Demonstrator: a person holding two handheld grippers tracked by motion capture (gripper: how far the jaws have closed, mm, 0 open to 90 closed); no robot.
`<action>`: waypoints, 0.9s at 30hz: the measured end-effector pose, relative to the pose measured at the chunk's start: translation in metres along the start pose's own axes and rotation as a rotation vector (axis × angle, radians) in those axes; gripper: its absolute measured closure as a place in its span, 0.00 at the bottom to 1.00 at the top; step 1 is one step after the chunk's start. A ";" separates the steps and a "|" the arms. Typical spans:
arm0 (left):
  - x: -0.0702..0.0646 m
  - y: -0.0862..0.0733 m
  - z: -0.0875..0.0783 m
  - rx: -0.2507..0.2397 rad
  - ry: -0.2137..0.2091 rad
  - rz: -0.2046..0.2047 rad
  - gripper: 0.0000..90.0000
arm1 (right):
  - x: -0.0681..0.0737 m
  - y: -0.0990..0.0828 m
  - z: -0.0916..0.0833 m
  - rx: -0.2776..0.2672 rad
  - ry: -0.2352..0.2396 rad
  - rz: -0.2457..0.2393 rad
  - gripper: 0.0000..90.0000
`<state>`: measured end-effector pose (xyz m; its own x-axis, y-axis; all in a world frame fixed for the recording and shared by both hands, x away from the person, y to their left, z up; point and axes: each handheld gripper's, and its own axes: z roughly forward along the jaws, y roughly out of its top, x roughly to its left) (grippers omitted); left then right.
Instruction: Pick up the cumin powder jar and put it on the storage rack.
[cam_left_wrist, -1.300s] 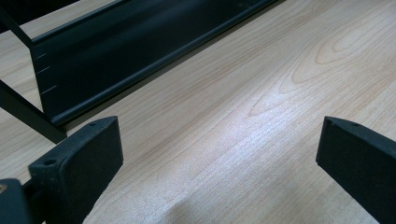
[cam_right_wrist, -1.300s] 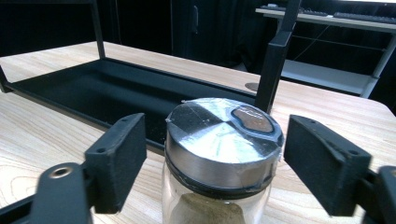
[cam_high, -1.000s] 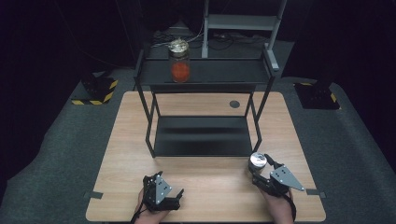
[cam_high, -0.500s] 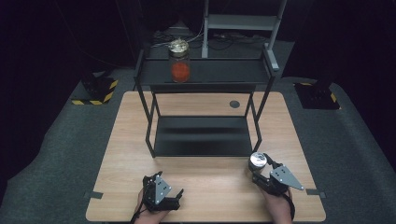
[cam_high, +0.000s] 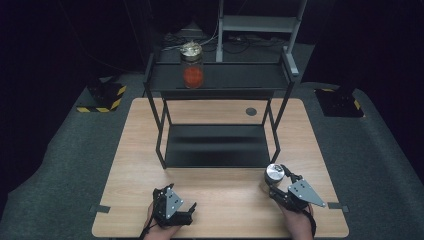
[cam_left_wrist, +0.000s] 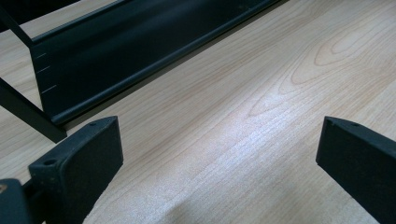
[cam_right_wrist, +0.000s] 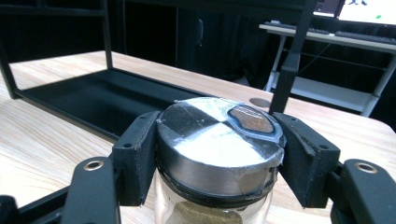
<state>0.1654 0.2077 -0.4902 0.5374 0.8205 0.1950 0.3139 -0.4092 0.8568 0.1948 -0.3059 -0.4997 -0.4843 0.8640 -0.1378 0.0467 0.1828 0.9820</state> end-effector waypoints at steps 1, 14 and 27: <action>0.000 0.000 0.000 0.000 0.000 0.001 0.01 | 0.000 0.001 -0.001 -0.006 0.003 0.001 0.38; -0.001 0.000 0.000 0.001 -0.002 0.012 0.01 | 0.010 0.018 -0.010 -0.064 0.054 0.017 0.38; 0.000 -0.002 -0.001 -0.012 -0.015 0.027 0.01 | 0.024 0.041 0.000 -0.091 0.102 0.019 0.38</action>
<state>0.1639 0.2093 -0.4911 0.5570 0.8032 0.2112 0.2900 -0.4264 0.8568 0.1847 -0.2777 -0.4629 -0.5708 0.8137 -0.1100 -0.0208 0.1195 0.9926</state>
